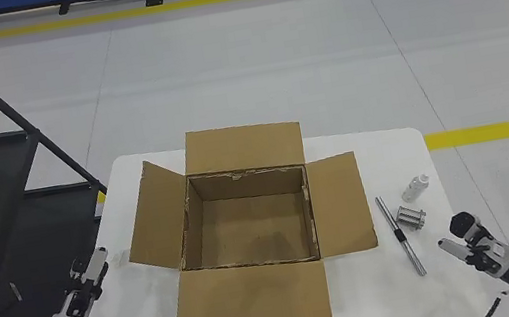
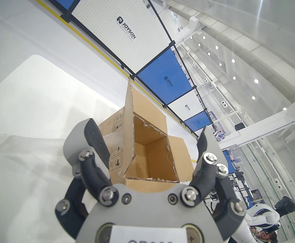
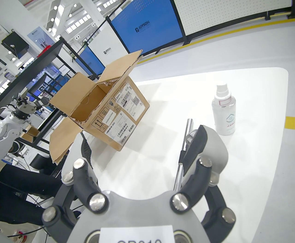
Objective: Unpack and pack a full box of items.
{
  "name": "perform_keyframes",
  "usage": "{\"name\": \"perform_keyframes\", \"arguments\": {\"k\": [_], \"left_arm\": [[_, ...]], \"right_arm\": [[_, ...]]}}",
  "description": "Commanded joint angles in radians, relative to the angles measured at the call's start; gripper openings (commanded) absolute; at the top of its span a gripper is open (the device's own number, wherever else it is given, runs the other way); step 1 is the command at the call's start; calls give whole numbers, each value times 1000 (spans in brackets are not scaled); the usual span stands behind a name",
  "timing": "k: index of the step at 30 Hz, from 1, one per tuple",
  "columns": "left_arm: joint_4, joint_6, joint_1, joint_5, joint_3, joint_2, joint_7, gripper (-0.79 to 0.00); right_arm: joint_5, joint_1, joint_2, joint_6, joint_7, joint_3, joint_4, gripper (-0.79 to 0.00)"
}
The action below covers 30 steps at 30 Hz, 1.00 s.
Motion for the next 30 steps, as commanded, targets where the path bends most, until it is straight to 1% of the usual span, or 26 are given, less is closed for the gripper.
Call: {"name": "perform_keyframes", "arguments": {"k": [1, 6, 8, 10, 12, 13, 16, 19, 21, 26, 30], "left_arm": [[-6, -6, 5, 1, 2, 0, -4, 0], [-6, -6, 5, 1, 2, 0, -4, 0], [-6, -6, 5, 1, 2, 0, -4, 0], [-6, -6, 5, 1, 2, 0, -4, 0], [-9, -7, 5, 5, 5, 1, -4, 0], [-10, -15, 5, 14, 9, 1, -7, 0], [-9, -14, 7, 24, 15, 1, 6, 0], [-10, -3, 8, 32, 19, 0, 32, 0], [-10, 3, 11, 34, 19, 0, 44, 0], [-9, 3, 11, 34, 19, -1, 46, 0], [-9, 3, 11, 34, 19, -1, 46, 0]], "right_arm": [[-1, 0, 0, 0, 1, 0, 0, 0], [-1, 0, 0, 0, 1, 0, 0, 0], [-34, 7, 0, 32, 8, -8, -6, 0], [-144, 29, 0, 101, 4, -21, -35, 0], [-283, 49, 3, 112, -6, -32, -63, 0], [-357, 57, 3, 135, -20, -37, -75, 0], [-560, 77, 6, 155, -63, -72, -96, 0], [-682, 100, 8, 191, -82, -99, -74, 0], [-722, 121, 8, 216, -81, -115, -48, 0], [-761, 192, 5, 304, -45, -171, 33, 0], [-772, 244, 2, 336, -45, -207, 101, 0]]}}
